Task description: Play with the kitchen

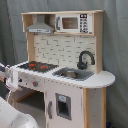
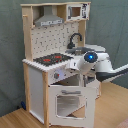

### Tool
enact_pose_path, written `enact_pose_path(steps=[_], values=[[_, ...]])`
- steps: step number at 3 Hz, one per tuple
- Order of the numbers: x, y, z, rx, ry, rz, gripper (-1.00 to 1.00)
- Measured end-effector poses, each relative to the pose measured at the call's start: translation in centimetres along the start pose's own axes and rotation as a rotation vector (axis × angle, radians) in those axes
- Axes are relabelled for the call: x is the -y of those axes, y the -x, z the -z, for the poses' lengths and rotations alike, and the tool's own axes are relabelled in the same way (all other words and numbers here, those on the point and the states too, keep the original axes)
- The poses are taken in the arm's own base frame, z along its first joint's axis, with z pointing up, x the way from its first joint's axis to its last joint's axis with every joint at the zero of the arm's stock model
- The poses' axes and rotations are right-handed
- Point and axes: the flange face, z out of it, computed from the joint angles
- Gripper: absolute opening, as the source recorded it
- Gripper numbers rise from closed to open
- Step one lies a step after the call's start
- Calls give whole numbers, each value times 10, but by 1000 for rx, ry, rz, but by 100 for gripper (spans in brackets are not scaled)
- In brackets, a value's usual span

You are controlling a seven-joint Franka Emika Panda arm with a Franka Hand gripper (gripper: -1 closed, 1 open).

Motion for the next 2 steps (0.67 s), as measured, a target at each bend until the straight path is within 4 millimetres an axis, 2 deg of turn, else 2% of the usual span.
enact_pose_path(steps=[2], values=[[-12, 13, 30, 149, 202, 37, 100]])
